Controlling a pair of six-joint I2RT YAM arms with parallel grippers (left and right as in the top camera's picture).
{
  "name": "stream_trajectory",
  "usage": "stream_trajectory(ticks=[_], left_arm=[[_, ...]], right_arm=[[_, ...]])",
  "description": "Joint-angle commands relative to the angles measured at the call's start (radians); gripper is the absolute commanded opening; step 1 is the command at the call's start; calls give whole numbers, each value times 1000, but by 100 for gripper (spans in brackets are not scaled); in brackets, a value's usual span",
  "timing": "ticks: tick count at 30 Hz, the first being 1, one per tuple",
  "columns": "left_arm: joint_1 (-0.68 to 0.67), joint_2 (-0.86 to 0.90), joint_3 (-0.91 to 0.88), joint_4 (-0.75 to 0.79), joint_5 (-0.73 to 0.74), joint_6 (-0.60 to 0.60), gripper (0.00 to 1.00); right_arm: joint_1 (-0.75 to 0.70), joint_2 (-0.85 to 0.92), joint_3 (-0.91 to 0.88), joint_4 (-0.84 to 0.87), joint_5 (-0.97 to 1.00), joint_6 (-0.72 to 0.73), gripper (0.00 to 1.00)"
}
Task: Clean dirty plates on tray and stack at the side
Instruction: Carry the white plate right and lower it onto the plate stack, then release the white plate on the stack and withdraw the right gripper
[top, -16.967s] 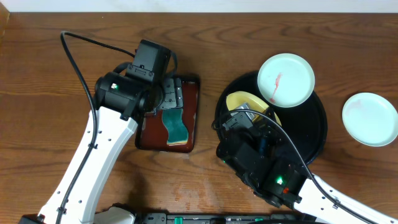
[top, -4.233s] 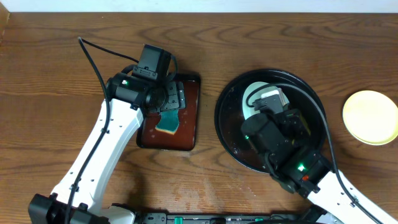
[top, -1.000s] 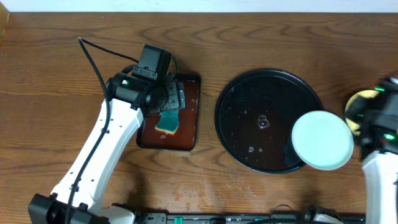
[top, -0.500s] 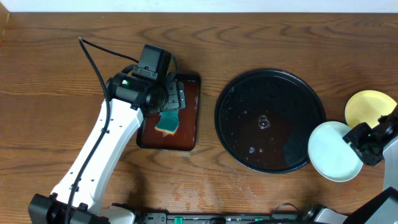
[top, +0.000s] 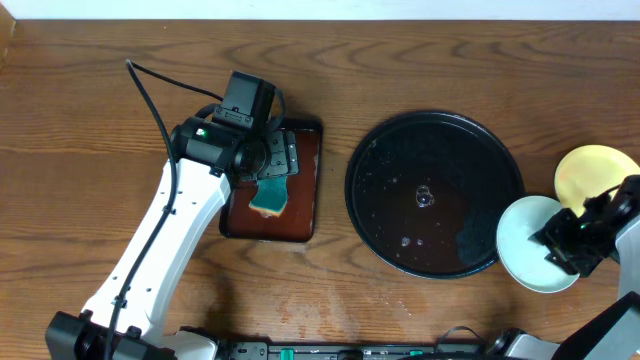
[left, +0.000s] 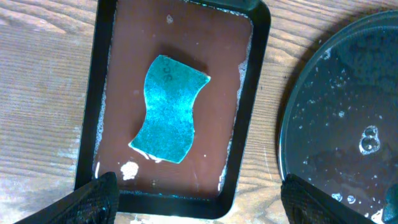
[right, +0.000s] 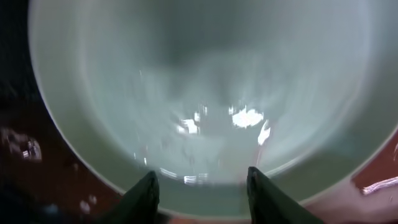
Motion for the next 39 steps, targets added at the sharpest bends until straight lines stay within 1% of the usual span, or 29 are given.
stream_trajectory(ticks=[1,4,7,10,12,14,19,22,26,28,29,30,31,35,38,39], left_arm=[[0,-2,24,-3,-3,5,84],[0,-2,24,-3,-3,5,84],[0,-2,24,-3,-3,5,84],[0,-2,24,-3,-3,5,84],[0,-2,24,-3,-3,5,84],[0,-2,24,-3,-3,5,84],[0,-2,24,-3,-3,5,84],[0,-2,24,-3,-3,5,84],[0,-2,24,-3,-3,5,84],[0,-2,24,-3,-3,5,84],[0,-2,24,-3,-3,5,84],[0,-2,24,-3,-3,5,84],[0,-2,24,-3,-3,5,84],[0,-2,24,-3,-3,5,84],[0,-2,24,-3,-3,5,84],[0,-2,24,-3,-3,5,84]], right_arm=[[-15,0,1,-34,0,6,41],[-47,0,1,-56,51,30,40],[-126,-2,1,-72,66,34,40],[-208,-14,-2,-74,66,2,40],[-261,-24,-19,-60,72,-26,43],[-293,-24,-42,-39,82,-20,44],[-346,-24,-139,85,84,31,48],[-357,-24,-198,190,71,85,46],[-355,-24,-257,280,66,85,44],[-355,-24,-283,312,66,85,38],[-355,-24,-294,327,66,85,27],[-355,-24,-300,335,65,85,6],[-355,-24,-300,334,65,85,1],[-356,-34,-277,303,64,85,1],[-356,-60,-244,246,60,84,1],[-356,-83,-226,224,30,63,1]])
